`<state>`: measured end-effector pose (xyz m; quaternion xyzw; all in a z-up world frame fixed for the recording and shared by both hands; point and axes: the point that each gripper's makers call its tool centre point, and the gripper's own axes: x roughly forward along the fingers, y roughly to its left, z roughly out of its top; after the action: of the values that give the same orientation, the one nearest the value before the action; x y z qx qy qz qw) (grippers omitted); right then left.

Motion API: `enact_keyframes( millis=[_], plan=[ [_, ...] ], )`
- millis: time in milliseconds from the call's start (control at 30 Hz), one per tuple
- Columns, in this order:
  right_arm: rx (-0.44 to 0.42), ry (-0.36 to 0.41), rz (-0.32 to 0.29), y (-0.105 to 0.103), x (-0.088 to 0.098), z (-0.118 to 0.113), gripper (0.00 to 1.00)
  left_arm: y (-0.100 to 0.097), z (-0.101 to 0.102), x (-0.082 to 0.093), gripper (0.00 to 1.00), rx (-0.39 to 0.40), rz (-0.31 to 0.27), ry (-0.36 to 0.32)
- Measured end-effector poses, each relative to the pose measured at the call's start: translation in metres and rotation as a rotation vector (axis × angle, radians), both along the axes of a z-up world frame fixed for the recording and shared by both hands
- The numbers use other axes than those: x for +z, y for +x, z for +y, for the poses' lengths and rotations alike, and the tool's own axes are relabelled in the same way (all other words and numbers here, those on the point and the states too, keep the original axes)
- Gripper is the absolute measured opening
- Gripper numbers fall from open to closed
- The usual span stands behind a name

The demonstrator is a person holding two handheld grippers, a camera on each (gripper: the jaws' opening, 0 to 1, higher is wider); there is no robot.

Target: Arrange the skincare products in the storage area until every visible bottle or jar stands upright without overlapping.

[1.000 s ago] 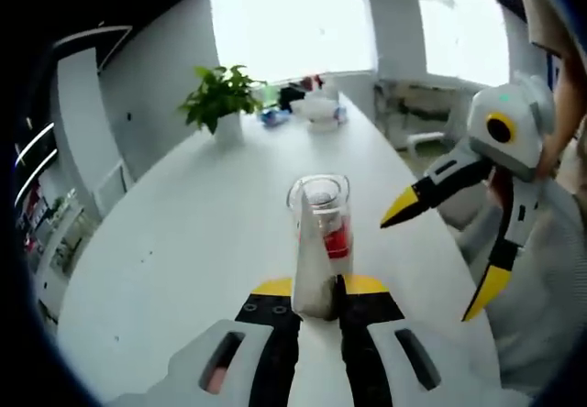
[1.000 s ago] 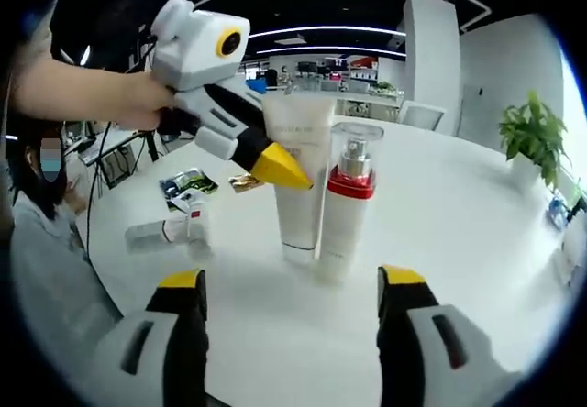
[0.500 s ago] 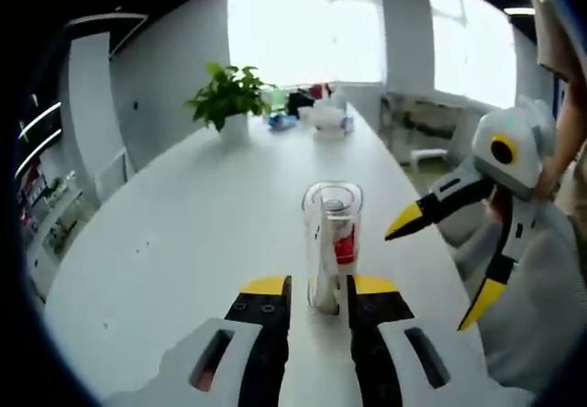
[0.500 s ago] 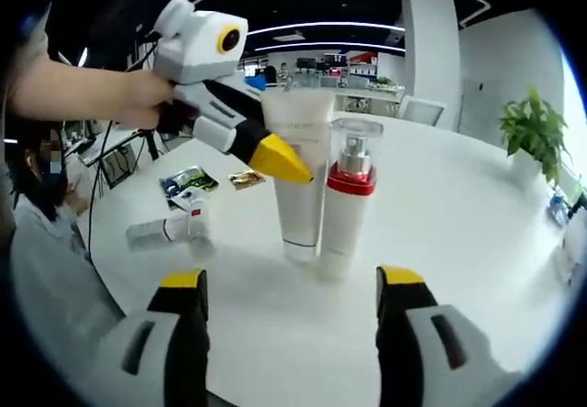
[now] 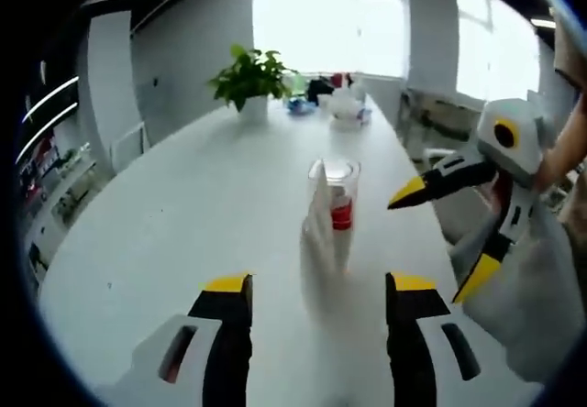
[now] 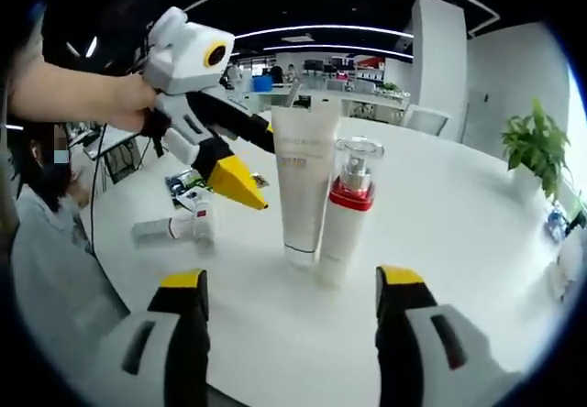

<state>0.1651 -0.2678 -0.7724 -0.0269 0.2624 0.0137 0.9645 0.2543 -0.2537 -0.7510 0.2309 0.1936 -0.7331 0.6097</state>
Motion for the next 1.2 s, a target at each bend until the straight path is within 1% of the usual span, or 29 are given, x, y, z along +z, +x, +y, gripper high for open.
enact_keyframes(
  millis=[100,167,233,367,433,500,533,600,733,800,900,967,1033,1133,1200],
  plan=[
    [0.009,-0.008,0.000,-0.001,0.003,0.001,0.74,0.001,0.014,-0.004,0.66,0.020,0.001,0.028],
    [0.012,-0.009,-0.001,-0.001,0.004,0.002,0.74,0.001,0.027,-0.008,0.70,0.044,0.009,0.058],
    [0.012,0.001,-0.005,-0.002,0.005,0.004,0.75,0.001,0.035,-0.009,0.75,0.061,0.016,0.067],
    [0.012,0.006,-0.005,-0.007,0.005,0.005,0.76,0.001,0.058,-0.014,0.83,0.133,0.053,0.099],
    [0.008,0.019,0.000,-0.010,0.004,0.005,0.76,0.001,0.071,-0.017,0.85,0.205,0.099,0.132],
    [0.007,0.028,0.008,-0.014,0.005,0.006,0.76,-0.001,0.082,-0.017,0.86,0.259,0.150,0.145],
    [0.007,0.031,0.006,-0.015,0.006,0.007,0.76,0.000,0.085,-0.016,0.86,0.281,0.157,0.140],
    [0.009,0.030,0.000,-0.018,0.009,0.007,0.77,-0.001,0.092,-0.014,0.87,0.298,0.159,0.121],
    [0.003,0.039,0.003,-0.022,0.009,0.005,0.78,-0.004,0.113,-0.015,0.90,0.372,0.180,0.112],
    [0.009,0.047,0.006,-0.023,0.008,0.006,0.79,-0.007,0.126,-0.017,0.88,0.403,0.189,0.119],
    [0.023,0.078,0.010,-0.024,0.007,0.009,0.83,-0.013,0.145,-0.022,0.89,0.449,0.211,0.131],
    [0.025,0.088,0.024,-0.026,0.006,0.010,0.85,-0.017,0.158,-0.025,0.89,0.476,0.219,0.137],
    [0.027,0.096,0.032,-0.028,0.005,0.011,0.85,-0.021,0.171,-0.029,0.91,0.507,0.227,0.150],
    [0.029,0.101,0.037,-0.031,0.005,0.013,0.85,-0.028,0.189,-0.032,0.95,0.557,0.246,0.149],
    [0.032,0.102,0.046,-0.032,0.003,0.014,0.86,-0.030,0.198,-0.033,0.97,0.576,0.242,0.145]
  ],
)
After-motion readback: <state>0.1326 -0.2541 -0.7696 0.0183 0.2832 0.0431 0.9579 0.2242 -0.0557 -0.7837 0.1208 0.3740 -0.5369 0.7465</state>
